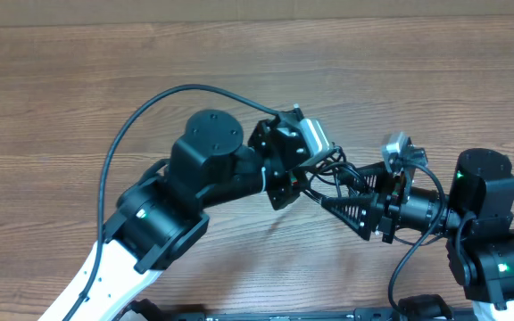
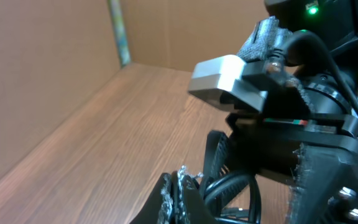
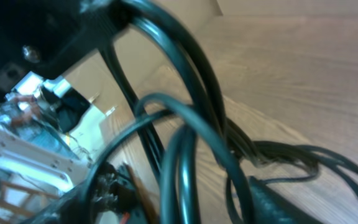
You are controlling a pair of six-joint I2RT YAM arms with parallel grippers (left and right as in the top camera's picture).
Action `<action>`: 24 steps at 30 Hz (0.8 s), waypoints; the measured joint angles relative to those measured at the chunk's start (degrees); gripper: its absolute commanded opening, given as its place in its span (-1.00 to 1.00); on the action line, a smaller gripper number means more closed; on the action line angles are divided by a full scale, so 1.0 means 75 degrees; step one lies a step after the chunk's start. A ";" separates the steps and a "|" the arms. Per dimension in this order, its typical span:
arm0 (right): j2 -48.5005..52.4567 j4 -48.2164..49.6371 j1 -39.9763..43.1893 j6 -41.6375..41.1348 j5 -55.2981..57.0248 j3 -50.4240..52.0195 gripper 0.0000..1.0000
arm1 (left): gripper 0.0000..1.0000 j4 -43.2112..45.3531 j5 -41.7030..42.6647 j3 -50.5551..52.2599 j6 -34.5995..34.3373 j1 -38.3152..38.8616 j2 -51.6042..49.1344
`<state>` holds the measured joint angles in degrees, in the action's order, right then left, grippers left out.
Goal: Untangle cables
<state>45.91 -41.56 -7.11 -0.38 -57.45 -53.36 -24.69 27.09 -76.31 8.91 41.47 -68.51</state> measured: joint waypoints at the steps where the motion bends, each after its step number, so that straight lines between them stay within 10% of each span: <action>1: 0.0000 0.0003 0.0000 -0.0015 -0.0029 0.0000 -0.46 | -0.92 0.0050 0.0090 0.0000 0.0003 0.0000 -0.0076; 4: 0.0003 -0.0012 0.0000 -0.0099 -0.0035 0.0000 -0.93 | -0.92 0.0096 0.0256 -0.0003 0.0000 0.0000 -0.0265; 16: 0.0003 -0.0382 0.0000 -0.0245 -0.0058 0.0000 -0.93 | -0.48 -0.0050 -0.0017 -0.0006 -0.0050 0.0000 -0.0370; 17: 0.0003 -0.0382 0.0000 -0.0271 -0.0055 0.0000 -0.93 | -0.08 -0.0149 -0.0117 -0.0006 -0.0052 -0.0003 -0.0367; 18: 0.0003 -0.0388 0.0000 -0.0297 -0.0055 0.0000 -0.93 | 0.99 -0.0245 -0.0192 -0.0006 -0.0012 -0.0015 -0.0370; 24: 0.0003 -0.0396 0.0000 -0.0950 0.0513 0.0000 -0.93 | 1.00 -0.0723 -0.0510 -0.0006 -0.0198 -0.0364 -0.0370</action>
<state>45.93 -44.53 -7.11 -7.51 -53.60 -53.36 -30.11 23.27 -76.36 7.42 38.74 -71.29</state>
